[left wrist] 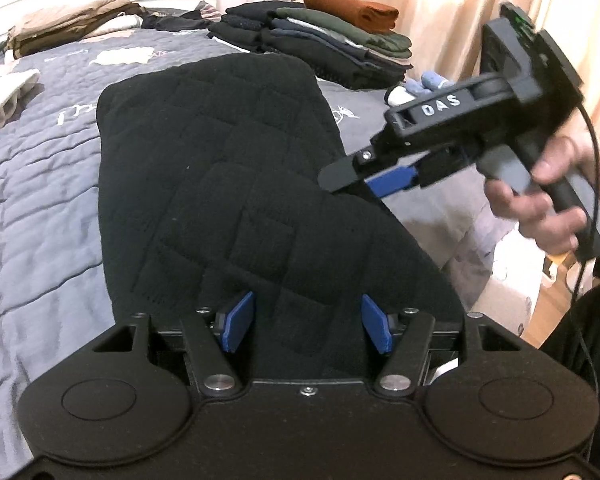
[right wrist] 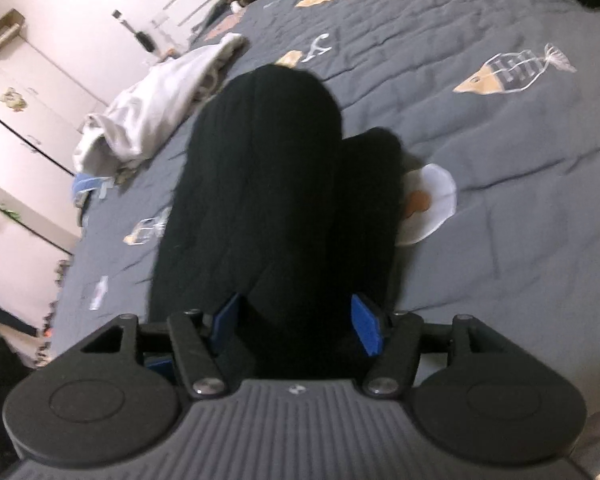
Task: Fold clothes
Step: 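Release the folded jacket with the left gripper and lift the right gripper away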
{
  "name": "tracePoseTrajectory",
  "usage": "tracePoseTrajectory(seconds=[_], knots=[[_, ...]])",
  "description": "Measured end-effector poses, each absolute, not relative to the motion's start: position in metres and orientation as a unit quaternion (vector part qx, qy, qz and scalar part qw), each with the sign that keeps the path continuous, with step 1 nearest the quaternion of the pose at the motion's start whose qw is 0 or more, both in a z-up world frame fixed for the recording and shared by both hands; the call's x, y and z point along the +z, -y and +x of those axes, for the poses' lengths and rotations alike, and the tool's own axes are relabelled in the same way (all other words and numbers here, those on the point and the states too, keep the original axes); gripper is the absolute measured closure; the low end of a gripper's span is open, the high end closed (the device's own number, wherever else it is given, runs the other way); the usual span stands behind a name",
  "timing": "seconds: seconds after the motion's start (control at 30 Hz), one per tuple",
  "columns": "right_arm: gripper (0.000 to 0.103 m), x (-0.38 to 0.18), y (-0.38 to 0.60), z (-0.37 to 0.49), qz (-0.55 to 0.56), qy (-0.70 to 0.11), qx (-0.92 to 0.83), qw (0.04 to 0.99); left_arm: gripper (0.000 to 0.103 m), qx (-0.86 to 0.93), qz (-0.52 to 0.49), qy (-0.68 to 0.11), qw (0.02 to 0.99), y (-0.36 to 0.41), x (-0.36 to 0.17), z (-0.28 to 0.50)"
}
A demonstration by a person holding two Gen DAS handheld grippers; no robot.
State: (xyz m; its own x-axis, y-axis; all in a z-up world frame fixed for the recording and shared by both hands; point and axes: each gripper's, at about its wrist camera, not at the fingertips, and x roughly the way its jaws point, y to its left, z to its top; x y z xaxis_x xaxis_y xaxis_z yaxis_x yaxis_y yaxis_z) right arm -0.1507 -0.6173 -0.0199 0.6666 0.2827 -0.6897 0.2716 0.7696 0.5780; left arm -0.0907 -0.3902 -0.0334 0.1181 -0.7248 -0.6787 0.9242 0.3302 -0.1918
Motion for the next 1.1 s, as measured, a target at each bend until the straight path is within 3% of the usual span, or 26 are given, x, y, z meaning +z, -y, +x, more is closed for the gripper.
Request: tracePoseTrajectory(seconds=[0.17, 0.3, 0.4, 0.57, 0.67, 0.83, 1.0, 1.1], knots=[[0.042, -0.018, 0.599, -0.156, 0.316, -0.411, 0.008, 0.855, 0.044, -0.561, 0.145, -0.352, 0.735, 0.394, -0.035, -0.093], [0.075, -0.015, 0.595, -0.162, 0.330, -0.385, 0.009, 0.862, 0.044, -0.561, 0.141, -0.355, 0.734, 0.392, -0.033, -0.091], [0.083, -0.008, 0.601, -0.170, 0.360, -0.361, 0.018, 0.860, 0.044, -0.568, 0.130, -0.354, 0.731, 0.387, -0.026, -0.089], [0.087, 0.008, 0.610, -0.191, 0.384, -0.316, 0.014, 0.867, 0.043, -0.597, 0.108, -0.331, 0.723, 0.371, -0.003, -0.089], [0.087, 0.007, 0.613, -0.200, 0.365, -0.327, 0.004, 0.872, 0.043, -0.601, 0.098, -0.302, 0.733, 0.355, 0.014, -0.086], [0.083, -0.021, 0.618, -0.193, 0.333, -0.352, -0.053, 0.873, 0.043, -0.554, 0.104, -0.319, 0.762, 0.348, 0.007, -0.071], [0.049, -0.020, 0.596, -0.184, 0.258, -0.353, -0.066, 0.897, 0.043, -0.516, 0.145, -0.342, 0.772, 0.358, -0.017, -0.066], [0.044, -0.017, 0.587, -0.183, 0.234, -0.355, -0.076, 0.902, 0.043, -0.513, 0.142, -0.346, 0.773, 0.358, -0.019, -0.065]])
